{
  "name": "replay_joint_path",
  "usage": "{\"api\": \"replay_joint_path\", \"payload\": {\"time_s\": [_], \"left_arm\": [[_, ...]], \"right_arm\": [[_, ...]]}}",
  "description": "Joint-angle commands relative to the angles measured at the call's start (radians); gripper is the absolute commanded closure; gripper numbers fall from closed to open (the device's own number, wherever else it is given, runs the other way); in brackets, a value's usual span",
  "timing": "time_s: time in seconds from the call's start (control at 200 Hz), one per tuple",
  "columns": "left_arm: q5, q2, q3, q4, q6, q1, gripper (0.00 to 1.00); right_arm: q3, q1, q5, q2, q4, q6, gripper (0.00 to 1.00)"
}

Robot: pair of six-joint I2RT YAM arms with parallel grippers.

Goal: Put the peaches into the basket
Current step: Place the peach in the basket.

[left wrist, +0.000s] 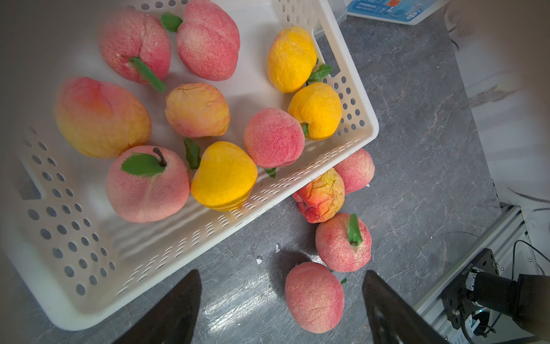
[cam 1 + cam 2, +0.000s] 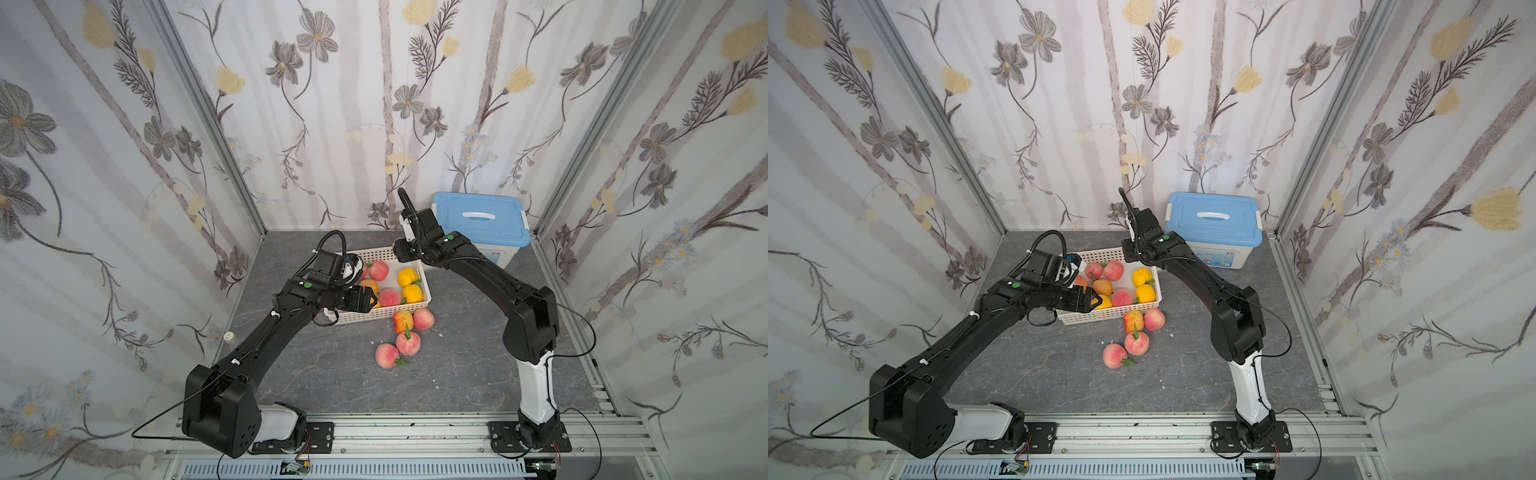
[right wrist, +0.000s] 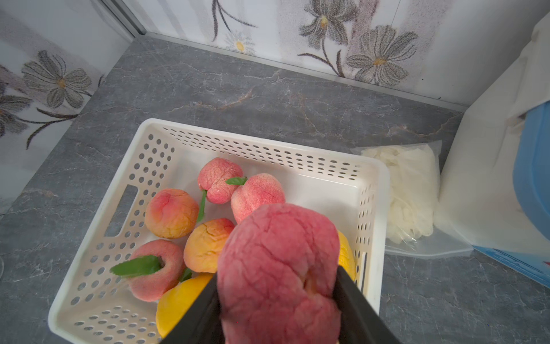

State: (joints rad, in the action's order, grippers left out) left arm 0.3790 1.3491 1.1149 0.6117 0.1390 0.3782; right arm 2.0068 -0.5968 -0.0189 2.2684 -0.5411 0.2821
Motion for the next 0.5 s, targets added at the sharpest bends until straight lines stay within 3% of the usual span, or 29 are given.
{"api": "replay_joint_path", "payload": {"time_s": [0.0,0.305,0.495], "left_arm": [[0.020,0.001,-0.002,-0.023,0.000,-0.002,0.14],[0.026,0.016,0.002,-0.021,0.001,-0.004,0.14],[0.029,0.017,0.002,-0.019,0.000,-0.005,0.14]], "right_arm": [[0.075,0.007,0.001,0.068,0.020,0.000,0.48],[0.242,0.018,-0.048,0.234,-0.046,0.035,0.48],[0.248,0.027,-0.077,0.272,-0.075,0.087,0.47]]}}
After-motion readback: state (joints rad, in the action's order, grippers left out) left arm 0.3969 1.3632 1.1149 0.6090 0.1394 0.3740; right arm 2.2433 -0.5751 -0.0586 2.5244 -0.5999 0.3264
